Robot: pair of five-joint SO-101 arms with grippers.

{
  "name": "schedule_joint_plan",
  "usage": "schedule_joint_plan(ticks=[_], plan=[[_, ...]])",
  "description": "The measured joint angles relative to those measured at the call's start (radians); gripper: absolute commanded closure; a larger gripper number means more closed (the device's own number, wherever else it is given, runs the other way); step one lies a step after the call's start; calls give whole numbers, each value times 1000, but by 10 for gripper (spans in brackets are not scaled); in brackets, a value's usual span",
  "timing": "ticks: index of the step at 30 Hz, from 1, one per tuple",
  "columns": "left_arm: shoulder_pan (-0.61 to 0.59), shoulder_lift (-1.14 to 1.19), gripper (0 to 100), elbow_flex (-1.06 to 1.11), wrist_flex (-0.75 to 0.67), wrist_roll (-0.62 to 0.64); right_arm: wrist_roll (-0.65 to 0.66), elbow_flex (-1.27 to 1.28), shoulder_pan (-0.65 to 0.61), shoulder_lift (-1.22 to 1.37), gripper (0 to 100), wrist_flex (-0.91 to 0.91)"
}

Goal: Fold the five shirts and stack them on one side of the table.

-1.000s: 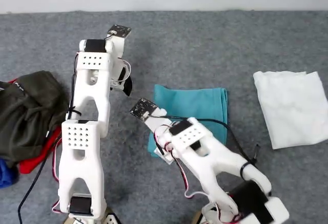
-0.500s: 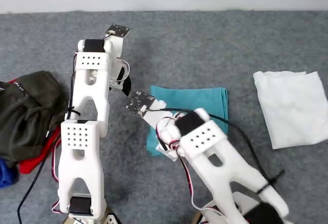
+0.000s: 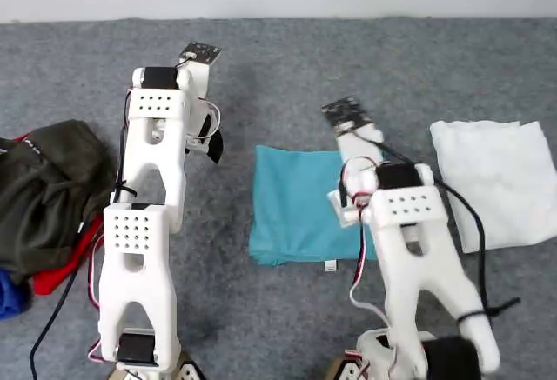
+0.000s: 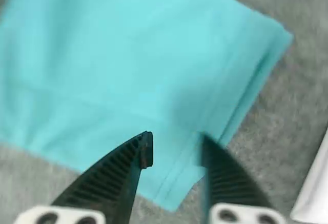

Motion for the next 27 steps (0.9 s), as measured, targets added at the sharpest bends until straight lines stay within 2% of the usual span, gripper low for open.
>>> schedule_joint_plan(ticks=[6,11,20,25,27], plan=[[0,0,779,72,0,0,-95,-34,17,184,699,-164],[0,0,779,98,-2,0,-172,-187,71,344,699,-175],[0,0,779,98,-2,0,-180,-476,86,701,700,-48],[0,0,779,98,-2,0,-180,-620,71,816,702,54],[0,0,779,98,-2,0,-180,-672,68,850,738,97]])
